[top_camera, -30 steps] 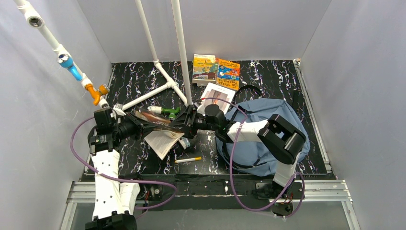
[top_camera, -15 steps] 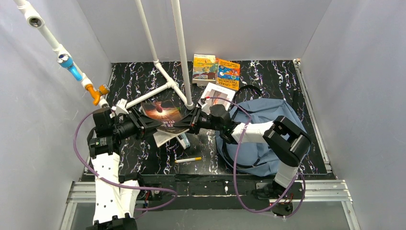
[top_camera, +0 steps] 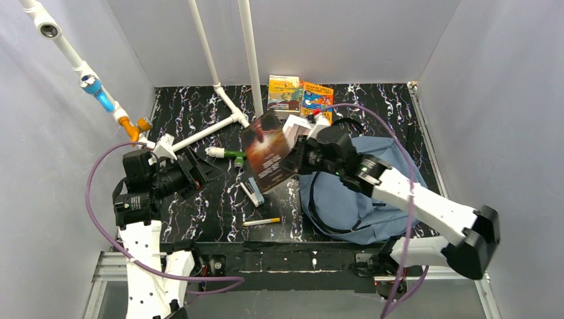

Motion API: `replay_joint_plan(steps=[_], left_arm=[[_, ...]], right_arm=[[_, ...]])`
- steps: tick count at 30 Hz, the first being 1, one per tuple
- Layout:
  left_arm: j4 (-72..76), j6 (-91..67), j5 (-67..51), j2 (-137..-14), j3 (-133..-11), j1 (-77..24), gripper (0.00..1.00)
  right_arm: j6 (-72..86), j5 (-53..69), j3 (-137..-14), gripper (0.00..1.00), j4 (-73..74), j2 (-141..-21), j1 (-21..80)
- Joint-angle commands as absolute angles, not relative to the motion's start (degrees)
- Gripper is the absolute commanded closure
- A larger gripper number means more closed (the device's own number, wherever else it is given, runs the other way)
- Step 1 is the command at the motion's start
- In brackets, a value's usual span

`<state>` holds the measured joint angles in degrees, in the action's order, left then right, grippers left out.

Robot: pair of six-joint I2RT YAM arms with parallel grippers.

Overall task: Pack the student bag
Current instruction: Pick up the book from the center of the board.

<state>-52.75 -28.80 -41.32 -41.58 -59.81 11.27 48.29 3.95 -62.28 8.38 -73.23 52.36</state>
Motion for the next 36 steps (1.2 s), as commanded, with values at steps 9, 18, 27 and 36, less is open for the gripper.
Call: replay_joint_plan(steps=[9,18,27,36], left_arm=[[-0.64,-63.74,-31.79,-28.68,-38.55,-11.26,0.07],[23.39,-55.68,-0.75,-44.47,-37.58,-47.27,0.02],[44.04,-47.98,20.23,-58.62,-38.92,-57.33,0.02],[59.69,-53.95,30.34,-68.18,-39.79,-58.35,0.02]], right_arm=[[46.49,-28.01,-59.06,0.99,10.92,-55.50,51.90],[78.27,-32.34,-41.25,0.99,-26.57,-52.11,51.86],[83.50,-35.54,-39.14,0.99,-34.75,-51.68,51.86],[88.32,-33.59,-36.01,0.99,-38.65,-52.55,51.86]])
